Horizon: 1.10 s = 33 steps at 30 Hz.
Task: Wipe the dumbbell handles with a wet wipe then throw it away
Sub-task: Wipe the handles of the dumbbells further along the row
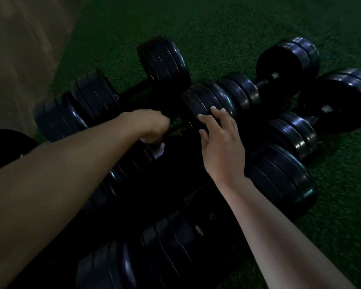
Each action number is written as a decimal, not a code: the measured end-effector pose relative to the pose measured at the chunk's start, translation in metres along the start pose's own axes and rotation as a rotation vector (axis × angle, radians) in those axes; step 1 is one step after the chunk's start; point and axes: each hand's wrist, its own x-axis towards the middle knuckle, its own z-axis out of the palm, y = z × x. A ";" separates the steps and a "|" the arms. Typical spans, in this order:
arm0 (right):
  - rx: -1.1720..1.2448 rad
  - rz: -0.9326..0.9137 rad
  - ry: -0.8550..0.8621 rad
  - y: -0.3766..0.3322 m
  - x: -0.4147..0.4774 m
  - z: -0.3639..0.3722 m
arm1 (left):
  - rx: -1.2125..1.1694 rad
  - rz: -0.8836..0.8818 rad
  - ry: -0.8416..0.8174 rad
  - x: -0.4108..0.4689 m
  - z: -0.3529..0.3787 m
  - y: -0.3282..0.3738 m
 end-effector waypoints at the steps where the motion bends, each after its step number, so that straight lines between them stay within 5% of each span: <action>1: -0.002 0.003 -0.008 0.000 0.000 -0.001 | -0.016 0.043 -0.027 -0.005 0.000 0.005; 4: 0.000 0.021 -0.058 -0.002 -0.001 -0.005 | -0.107 0.097 0.008 -0.020 0.003 0.018; 9: 0.083 0.040 -0.173 0.000 -0.009 -0.021 | -0.364 0.002 0.343 -0.041 0.013 0.027; 17: 0.060 0.067 -0.143 0.015 -0.039 -0.067 | -0.789 0.020 0.642 -0.091 0.028 0.058; 33: -0.173 -0.119 -0.143 0.081 -0.109 -0.100 | -0.699 -0.007 0.442 -0.023 0.074 0.179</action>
